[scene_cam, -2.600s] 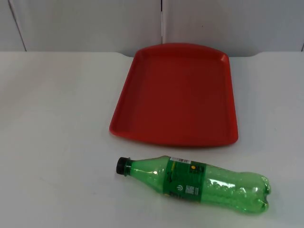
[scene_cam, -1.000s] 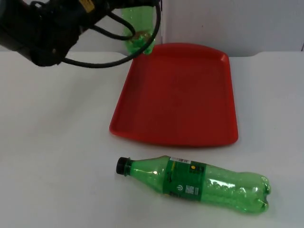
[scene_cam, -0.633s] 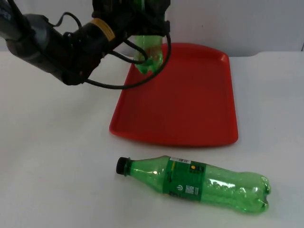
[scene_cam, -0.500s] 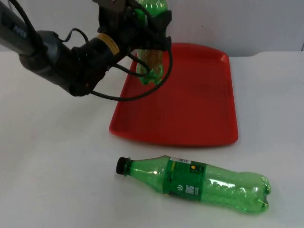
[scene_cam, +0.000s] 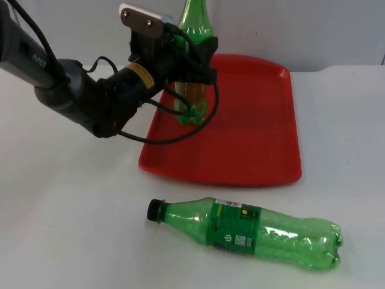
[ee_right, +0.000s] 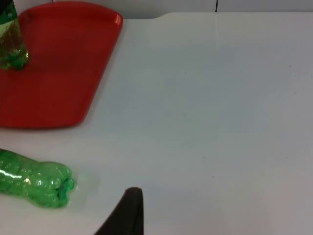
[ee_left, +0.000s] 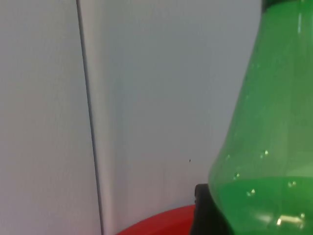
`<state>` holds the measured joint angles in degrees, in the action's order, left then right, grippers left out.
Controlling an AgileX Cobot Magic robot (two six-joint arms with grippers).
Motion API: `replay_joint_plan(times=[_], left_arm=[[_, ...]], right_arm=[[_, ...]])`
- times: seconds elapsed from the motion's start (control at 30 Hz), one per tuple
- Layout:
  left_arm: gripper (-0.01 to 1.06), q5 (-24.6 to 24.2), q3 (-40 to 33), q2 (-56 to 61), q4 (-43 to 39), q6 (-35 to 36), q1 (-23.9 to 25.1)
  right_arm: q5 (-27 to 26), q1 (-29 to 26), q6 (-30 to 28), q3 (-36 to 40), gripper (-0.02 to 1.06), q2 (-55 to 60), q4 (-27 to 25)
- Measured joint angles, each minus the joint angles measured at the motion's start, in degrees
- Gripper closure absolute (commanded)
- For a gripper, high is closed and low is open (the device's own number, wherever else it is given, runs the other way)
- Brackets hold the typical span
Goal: Place the bottle upright on the tray.
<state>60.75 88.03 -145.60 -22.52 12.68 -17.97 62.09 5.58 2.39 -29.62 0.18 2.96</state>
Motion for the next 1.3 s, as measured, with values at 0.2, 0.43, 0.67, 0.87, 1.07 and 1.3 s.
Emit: replay_joint_plan(times=[0.2,0.43,0.67,0.87,1.07,1.3], left_arm=[[1.03,0.0,0.1,0.0,-1.3,-0.3,0.0],[0.60,0.1,0.1,0.0,-2.5,-0.3,0.0],[0.11,-0.3,0.1,-0.2,-3.0,-0.3,0.0],[0.08,-0.4,0.1,-0.2,-3.0,-0.3,0.0],[0.08,-0.4,0.1,-0.2,-3.0,-0.3,0.0],[0.08,-0.4,0.1,-0.2,-3.0,0.6,0.0]], right_arm=[[0.0,0.0,0.0,0.0,-0.01,0.0,0.0],[0.0,0.0,0.0,0.0,-0.01,0.0,0.0],[0.0,0.0,0.0,0.0,-0.01,0.0,0.0],[0.0,0.0,0.0,0.0,-0.01,0.0,0.0],[0.0,0.0,0.0,0.0,-0.01,0.0,0.0],[0.0,0.0,0.0,0.0,-0.01,0.0,0.0]])
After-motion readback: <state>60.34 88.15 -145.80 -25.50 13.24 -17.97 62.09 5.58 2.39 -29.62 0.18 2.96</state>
